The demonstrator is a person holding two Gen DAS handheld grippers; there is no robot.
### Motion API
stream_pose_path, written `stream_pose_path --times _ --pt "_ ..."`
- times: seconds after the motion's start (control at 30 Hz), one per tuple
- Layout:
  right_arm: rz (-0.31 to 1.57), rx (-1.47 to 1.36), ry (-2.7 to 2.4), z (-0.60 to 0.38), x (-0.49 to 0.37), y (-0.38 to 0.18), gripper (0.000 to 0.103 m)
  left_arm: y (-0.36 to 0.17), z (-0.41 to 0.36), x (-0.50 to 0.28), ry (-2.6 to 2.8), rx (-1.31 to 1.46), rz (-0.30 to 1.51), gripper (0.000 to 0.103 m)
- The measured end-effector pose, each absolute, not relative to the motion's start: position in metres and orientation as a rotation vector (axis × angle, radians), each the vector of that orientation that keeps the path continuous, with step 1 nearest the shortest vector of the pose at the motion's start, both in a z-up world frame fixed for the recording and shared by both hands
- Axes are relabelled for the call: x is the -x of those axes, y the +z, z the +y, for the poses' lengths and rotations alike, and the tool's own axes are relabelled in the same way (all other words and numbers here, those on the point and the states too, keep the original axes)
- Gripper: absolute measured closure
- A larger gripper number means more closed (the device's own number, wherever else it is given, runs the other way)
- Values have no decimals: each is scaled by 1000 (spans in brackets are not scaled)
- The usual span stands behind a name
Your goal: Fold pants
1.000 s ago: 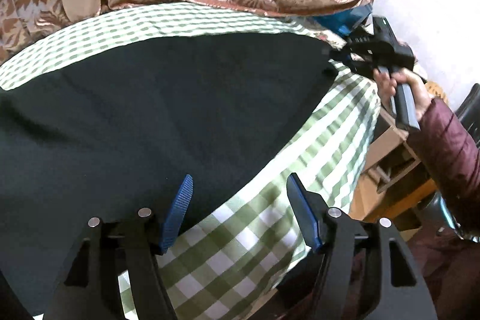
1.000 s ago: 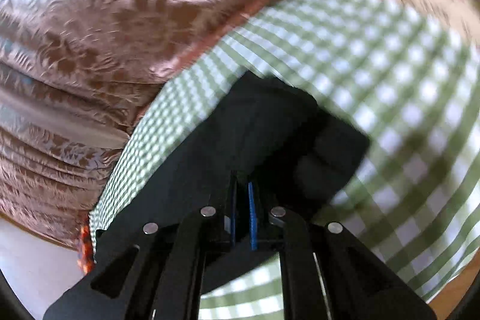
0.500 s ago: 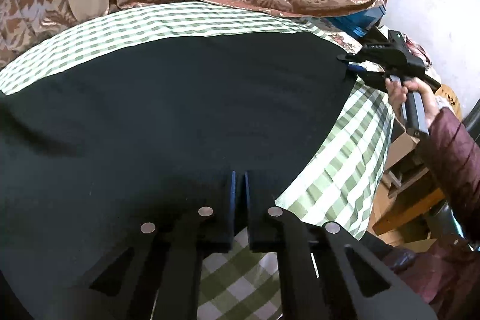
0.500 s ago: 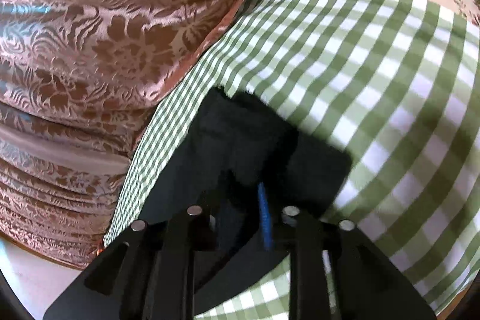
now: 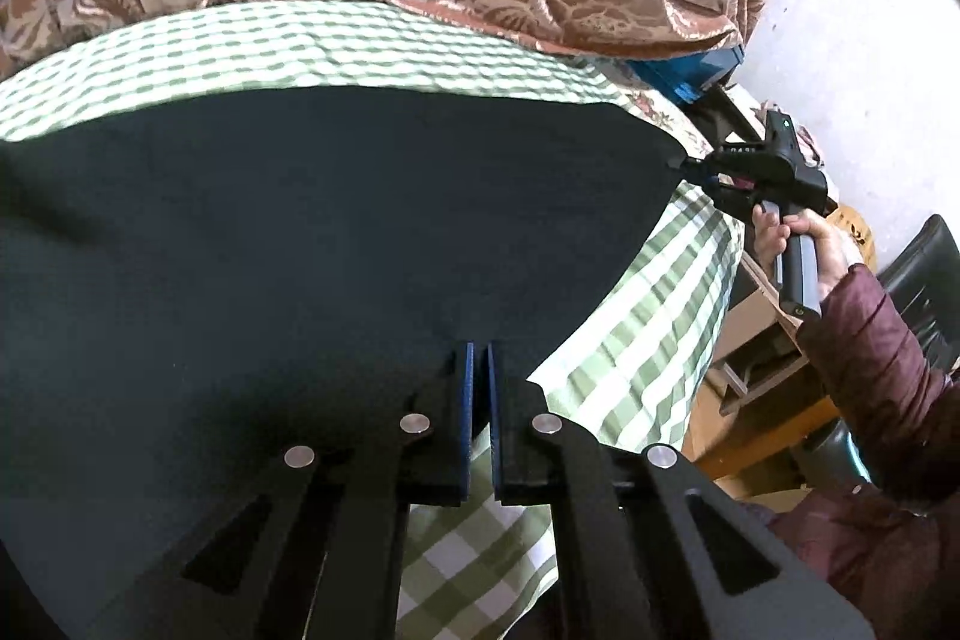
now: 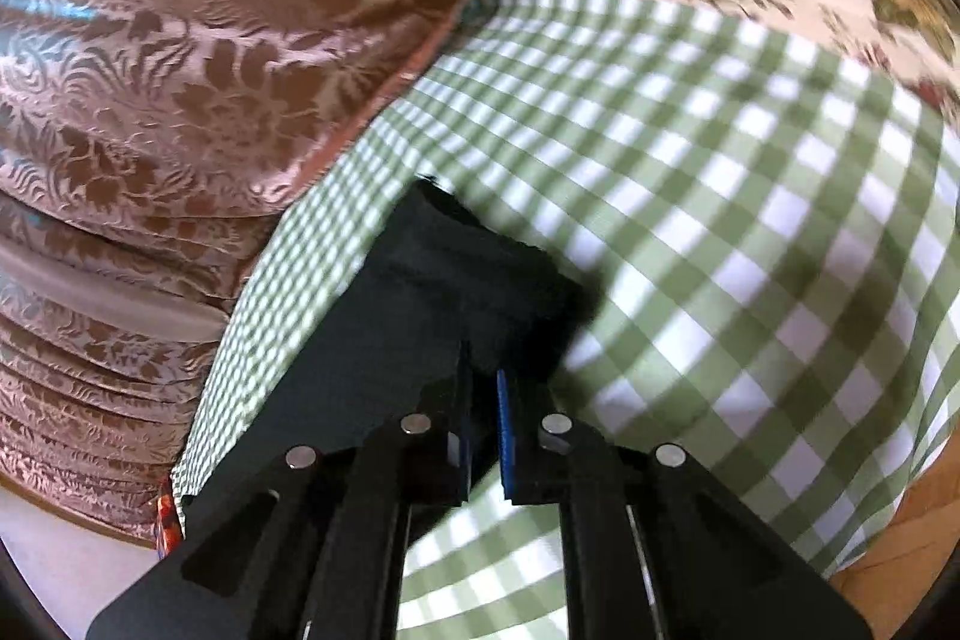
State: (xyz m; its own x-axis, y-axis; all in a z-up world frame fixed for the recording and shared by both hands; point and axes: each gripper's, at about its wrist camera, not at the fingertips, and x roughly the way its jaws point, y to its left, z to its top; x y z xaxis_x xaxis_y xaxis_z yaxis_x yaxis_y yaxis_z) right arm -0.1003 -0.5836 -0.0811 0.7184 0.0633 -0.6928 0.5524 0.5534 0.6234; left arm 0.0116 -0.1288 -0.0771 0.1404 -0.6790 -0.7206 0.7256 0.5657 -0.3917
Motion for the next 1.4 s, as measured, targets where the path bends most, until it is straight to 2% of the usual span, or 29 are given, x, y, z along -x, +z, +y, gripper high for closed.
stream_pose_path --times 0.13,0.27,0.5,0.6,0.63,0.67,0.8,0.93,1.07,1.2,1.33,1.4 --pt "739 -972 -333 -585 96 -91 97 -82 -126 -18 -1011 2 1052 100" --pt "738 -947 -338 -585 89 -83 97 -73 -114 -19 -990 55 1049 86" --pt "820 -887 -375 -582 81 -87 96 -70 -73 -17 -909 91 1039 86" --pt "805 -873 -378 -580 89 -75 83 -71 -48 -20 -836 140 1035 86" --pt "802 -837 -401 -578 93 -67 74 -68 -39 -21 -809 153 1020 86" --pt "793 -814 -404 -574 96 -59 72 -67 -30 -21 -787 163 1009 86" --pt "787 -750 -249 -539 92 -34 72 -62 3 -22 -682 200 972 86" --pt "864 -647 33 -464 52 -28 72 -64 19 -23 -618 208 963 86" --pt "1001 -524 305 -362 2 -44 72 -70 25 -21 -553 191 979 86" --pt "1116 -420 416 -301 -16 -69 75 -79 37 -17 -481 162 993 86" --pt "1167 -358 412 -295 -12 -82 82 -82 48 -14 -474 175 998 86" --pt "1169 -353 418 -298 -15 -77 79 -76 47 -14 -470 170 993 86"
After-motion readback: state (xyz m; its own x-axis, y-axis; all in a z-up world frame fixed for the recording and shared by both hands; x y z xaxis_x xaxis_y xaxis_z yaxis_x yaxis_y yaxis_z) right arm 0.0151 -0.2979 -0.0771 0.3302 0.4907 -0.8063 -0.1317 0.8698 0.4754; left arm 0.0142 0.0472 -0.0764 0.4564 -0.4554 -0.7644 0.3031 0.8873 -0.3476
